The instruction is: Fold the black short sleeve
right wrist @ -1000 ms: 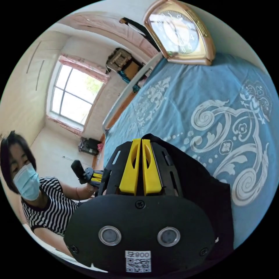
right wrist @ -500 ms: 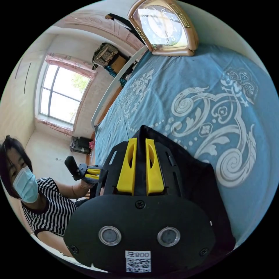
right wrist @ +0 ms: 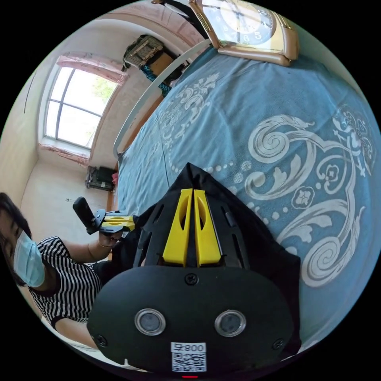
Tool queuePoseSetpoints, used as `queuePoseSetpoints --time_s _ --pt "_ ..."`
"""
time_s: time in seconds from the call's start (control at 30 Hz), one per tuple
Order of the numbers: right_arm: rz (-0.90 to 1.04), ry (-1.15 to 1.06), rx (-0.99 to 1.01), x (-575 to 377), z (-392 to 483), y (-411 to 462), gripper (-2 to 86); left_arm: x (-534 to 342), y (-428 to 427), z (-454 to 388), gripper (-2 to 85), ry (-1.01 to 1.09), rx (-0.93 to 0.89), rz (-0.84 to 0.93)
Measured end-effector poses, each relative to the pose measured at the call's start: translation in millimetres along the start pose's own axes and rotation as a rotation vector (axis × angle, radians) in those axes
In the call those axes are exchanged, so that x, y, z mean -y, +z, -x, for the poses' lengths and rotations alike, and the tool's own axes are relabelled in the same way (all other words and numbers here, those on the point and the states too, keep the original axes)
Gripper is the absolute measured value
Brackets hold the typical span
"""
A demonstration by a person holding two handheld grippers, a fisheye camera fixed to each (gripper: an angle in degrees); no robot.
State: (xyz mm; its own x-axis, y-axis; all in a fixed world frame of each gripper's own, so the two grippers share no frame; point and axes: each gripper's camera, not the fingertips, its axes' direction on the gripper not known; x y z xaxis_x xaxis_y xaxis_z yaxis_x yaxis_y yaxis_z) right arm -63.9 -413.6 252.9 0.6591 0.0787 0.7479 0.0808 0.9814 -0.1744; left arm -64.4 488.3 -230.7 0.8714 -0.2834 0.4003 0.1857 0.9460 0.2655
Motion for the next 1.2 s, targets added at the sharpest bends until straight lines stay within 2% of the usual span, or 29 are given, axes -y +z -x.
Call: queuePoseSetpoints --time_s 0.2,0.33,0.5,0.57,0.6,0.9,0.97,1.13,1.2 --pt "-0.095 0.033 -0.073 -25.4 9.2 -13.1 0.3 -13.2 -8.0 -2.0 0.3 -0.006 -0.034 0.001" --pt "-0.206 -0.103 -0.061 -45.3 46.1 -17.2 0.2 -11.0 -19.5 -21.9 0.2 0.058 -0.045 -0.068" --pt "0.012 -0.129 -0.199 -20.5 63.4 38.3 0.0 10.5 11.8 -51.7 0.2 0.178 0.028 0.009" --pt "-0.003 -0.088 -0.09 -14.1 55.5 40.1 0.0 13.4 33.7 -57.7 0.2 0.18 0.089 0.102" --pt "-0.009 -0.071 -0.067 -13.4 53.5 39.8 0.0 13.4 32.3 -59.9 0.2 0.185 0.093 0.091" --pt "-0.129 -0.148 -0.236 -99.1 101.6 21.3 0.1 6.3 23.0 -83.8 0.3 0.23 0.073 0.061" --pt "-0.148 -0.181 -0.223 -112.8 111.4 24.7 0.1 8.0 28.0 -88.4 0.2 0.237 0.099 0.07" --pt "0.059 -0.207 -0.236 -110.9 114.6 77.7 0.0 5.6 43.0 -93.2 0.2 0.24 0.151 0.119" --pt "0.041 -0.187 -0.171 -113.1 111.3 80.3 0.0 2.9 42.2 -94.3 0.2 0.232 0.151 0.116"
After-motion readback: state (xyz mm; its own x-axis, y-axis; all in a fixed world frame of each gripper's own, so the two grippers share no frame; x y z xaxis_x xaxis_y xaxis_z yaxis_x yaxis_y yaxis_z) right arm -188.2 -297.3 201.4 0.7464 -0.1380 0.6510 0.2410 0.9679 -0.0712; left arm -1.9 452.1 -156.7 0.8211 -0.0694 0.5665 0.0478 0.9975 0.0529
